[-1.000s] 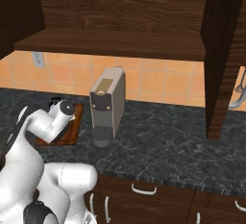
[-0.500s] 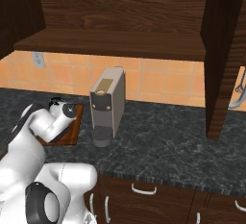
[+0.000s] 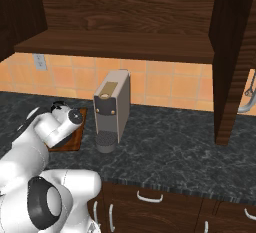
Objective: Pick the kettle from the counter and place it on the tray. Then pick the mug from the cabinet and place it on the tray. Then close the cabinet doors.
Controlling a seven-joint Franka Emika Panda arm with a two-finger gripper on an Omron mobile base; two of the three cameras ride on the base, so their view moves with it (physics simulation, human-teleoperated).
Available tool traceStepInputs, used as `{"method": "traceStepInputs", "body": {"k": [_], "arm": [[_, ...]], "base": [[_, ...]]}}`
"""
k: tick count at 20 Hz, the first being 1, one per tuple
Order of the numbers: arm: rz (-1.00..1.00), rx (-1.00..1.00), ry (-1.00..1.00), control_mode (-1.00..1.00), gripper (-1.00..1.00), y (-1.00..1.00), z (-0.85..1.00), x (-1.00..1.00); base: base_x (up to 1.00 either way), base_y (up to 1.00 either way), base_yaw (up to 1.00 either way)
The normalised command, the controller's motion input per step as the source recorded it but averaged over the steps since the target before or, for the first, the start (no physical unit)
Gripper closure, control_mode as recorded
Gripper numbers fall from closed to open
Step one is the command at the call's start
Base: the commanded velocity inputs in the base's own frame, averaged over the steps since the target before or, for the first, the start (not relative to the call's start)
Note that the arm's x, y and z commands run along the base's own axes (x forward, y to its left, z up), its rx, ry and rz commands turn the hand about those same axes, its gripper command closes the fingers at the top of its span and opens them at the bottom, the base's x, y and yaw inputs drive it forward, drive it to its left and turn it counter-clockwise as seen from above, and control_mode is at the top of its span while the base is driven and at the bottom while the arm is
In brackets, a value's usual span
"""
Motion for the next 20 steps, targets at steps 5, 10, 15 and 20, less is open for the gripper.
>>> {"method": "traceStepInputs", "body": {"k": [5,10,15,20], "arm": [[0.04,0.00,-0.03,-1.00,1.00,-0.04,-0.18,0.11],[0.05,0.00,-0.07,-1.00,1.00,-0.02,-0.20,0.15],[0.05,0.00,-0.04,-1.00,1.00,-0.01,-0.13,0.20],[0.04,0.00,0.00,-1.00,1.00,-0.01,-0.14,0.09]], "base": [[0.00,0.00,0.00],[0.00,0.00,0.00],[0.00,0.00,0.00],[0.00,0.00,0.00]]}}
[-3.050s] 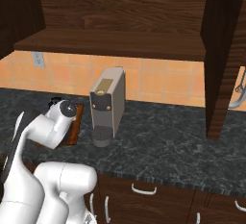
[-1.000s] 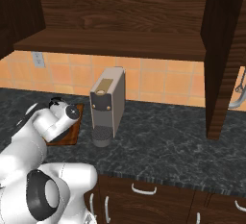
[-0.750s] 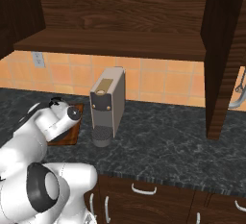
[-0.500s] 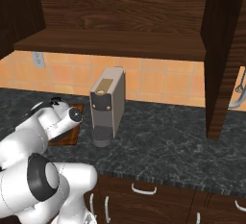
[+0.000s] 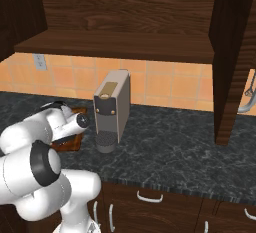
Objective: Pick the kettle from the counter and place it on the tray. Then pick the mug from the cabinet and place it on the tray. Then close the cabinet doors.
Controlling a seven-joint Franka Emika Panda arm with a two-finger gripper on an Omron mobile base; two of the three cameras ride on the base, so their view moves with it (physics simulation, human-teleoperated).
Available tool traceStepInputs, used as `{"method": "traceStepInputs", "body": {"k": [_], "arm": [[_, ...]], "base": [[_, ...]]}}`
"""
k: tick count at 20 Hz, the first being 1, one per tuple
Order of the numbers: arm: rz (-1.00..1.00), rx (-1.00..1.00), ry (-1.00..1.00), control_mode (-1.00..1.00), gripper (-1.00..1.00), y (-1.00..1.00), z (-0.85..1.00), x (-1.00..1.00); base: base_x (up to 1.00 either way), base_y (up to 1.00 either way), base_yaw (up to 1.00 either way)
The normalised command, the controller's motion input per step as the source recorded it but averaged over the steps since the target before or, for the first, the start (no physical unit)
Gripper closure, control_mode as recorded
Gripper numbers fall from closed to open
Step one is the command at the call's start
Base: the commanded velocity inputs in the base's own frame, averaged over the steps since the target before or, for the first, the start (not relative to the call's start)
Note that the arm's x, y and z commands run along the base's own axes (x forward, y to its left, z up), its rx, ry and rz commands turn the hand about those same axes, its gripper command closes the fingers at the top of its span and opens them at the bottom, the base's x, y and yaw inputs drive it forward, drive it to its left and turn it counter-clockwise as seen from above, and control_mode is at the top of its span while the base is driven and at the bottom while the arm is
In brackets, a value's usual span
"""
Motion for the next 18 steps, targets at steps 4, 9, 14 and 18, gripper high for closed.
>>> {"method": "traceStepInputs", "body": {"k": [4,9,14,18], "arm": [[0.01,0.00,0.00,-1.00,1.00,-0.04,-0.10,0.00],[0.00,0.00,0.00,-1.00,-1.00,-0.14,-0.13,-0.01],[0.00,0.00,0.00,-1.00,-1.00,-0.23,-0.08,0.00],[0.00,0.00,0.00,-1.00,-1.00,-0.05,0.08,-0.17]], "base": [[0.00,0.00,0.00],[0.00,0.00,0.00],[0.00,0.00,0.00],[0.00,0.00,0.00]]}}
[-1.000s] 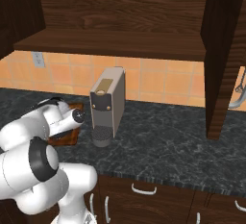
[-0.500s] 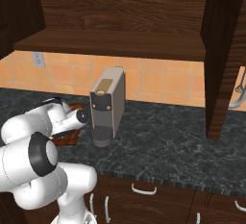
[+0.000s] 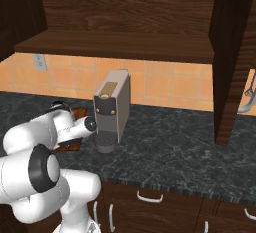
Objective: Pick the kettle from the counter and place it on the tray. Then pick the mug from the cabinet and place it on the tray. Then close the cabinet doors.
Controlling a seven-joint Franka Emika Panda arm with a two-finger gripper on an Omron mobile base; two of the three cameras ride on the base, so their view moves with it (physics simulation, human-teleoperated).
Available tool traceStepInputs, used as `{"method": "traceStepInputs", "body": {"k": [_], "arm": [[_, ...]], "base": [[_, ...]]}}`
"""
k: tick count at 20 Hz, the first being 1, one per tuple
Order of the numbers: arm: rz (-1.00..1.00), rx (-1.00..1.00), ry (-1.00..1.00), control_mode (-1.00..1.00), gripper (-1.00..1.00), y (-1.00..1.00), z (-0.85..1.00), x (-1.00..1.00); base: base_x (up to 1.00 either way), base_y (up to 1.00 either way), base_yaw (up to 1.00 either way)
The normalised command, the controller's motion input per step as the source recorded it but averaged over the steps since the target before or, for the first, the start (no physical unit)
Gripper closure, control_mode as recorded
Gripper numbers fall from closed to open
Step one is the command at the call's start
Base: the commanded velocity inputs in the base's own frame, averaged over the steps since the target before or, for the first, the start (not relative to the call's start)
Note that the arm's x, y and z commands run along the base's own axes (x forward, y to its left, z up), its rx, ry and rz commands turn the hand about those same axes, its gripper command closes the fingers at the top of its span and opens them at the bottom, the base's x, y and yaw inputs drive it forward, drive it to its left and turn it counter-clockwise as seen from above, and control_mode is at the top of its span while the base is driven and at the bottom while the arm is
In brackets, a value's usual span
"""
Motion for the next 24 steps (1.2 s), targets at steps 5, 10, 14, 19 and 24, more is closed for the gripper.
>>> {"method": "traceStepInputs", "body": {"k": [5,10,14,19,24], "arm": [[0.00,0.00,0.00,-1.00,-1.00,0.00,0.45,-0.23],[0.00,0.00,0.00,-1.00,-1.00,-0.04,0.71,-0.36],[0.00,0.00,0.00,-1.00,-1.00,-0.05,0.69,-0.53],[0.00,0.00,-0.02,-1.00,-1.00,-0.03,0.60,-0.67],[0.00,0.00,-0.08,-1.00,-1.00,-0.07,0.55,-0.65]], "base": [[0.00,0.00,0.00],[0.00,0.00,0.00],[0.00,0.00,0.00],[0.00,0.00,0.00],[0.00,0.00,0.00]]}}
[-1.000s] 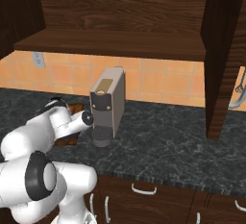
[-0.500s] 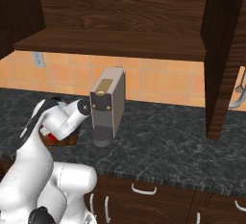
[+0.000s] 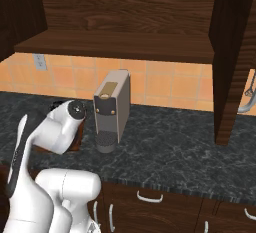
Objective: Pick the kettle from the counter and place it on the tray. Then pick the mug from the cabinet and place it on the tray. Then close the cabinet doors.
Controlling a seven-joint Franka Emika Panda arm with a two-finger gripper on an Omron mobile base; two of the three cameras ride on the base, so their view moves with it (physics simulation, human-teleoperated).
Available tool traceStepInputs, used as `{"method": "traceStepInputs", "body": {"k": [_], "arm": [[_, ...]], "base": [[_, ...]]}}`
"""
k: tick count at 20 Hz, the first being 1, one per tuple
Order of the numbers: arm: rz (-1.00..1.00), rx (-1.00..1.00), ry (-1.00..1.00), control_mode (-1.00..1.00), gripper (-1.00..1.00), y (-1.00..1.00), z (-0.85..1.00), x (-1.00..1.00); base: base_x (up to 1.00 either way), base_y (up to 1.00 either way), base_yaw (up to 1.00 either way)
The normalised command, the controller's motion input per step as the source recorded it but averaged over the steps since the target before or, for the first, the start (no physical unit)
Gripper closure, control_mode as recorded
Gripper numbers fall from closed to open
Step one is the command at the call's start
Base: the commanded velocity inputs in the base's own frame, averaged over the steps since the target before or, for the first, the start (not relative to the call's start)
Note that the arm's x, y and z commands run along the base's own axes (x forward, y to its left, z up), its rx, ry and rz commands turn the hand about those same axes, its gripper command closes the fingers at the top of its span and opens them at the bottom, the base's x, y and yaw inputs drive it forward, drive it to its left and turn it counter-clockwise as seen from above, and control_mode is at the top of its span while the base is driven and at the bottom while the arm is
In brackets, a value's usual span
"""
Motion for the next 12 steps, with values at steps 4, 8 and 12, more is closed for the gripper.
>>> {"method": "traceStepInputs", "body": {"k": [4,8,12], "arm": [[0.00,0.00,-0.10,-1.00,-1.00,-0.07,0.58,-0.56],[0.00,-0.02,-0.06,-1.00,-1.00,-0.06,0.61,-0.51],[0.01,-0.09,-0.25,-1.00,-1.00,-0.03,0.43,-0.65]], "base": [[0.00,0.00,0.00],[0.00,0.00,0.00],[0.00,0.00,0.00]]}}
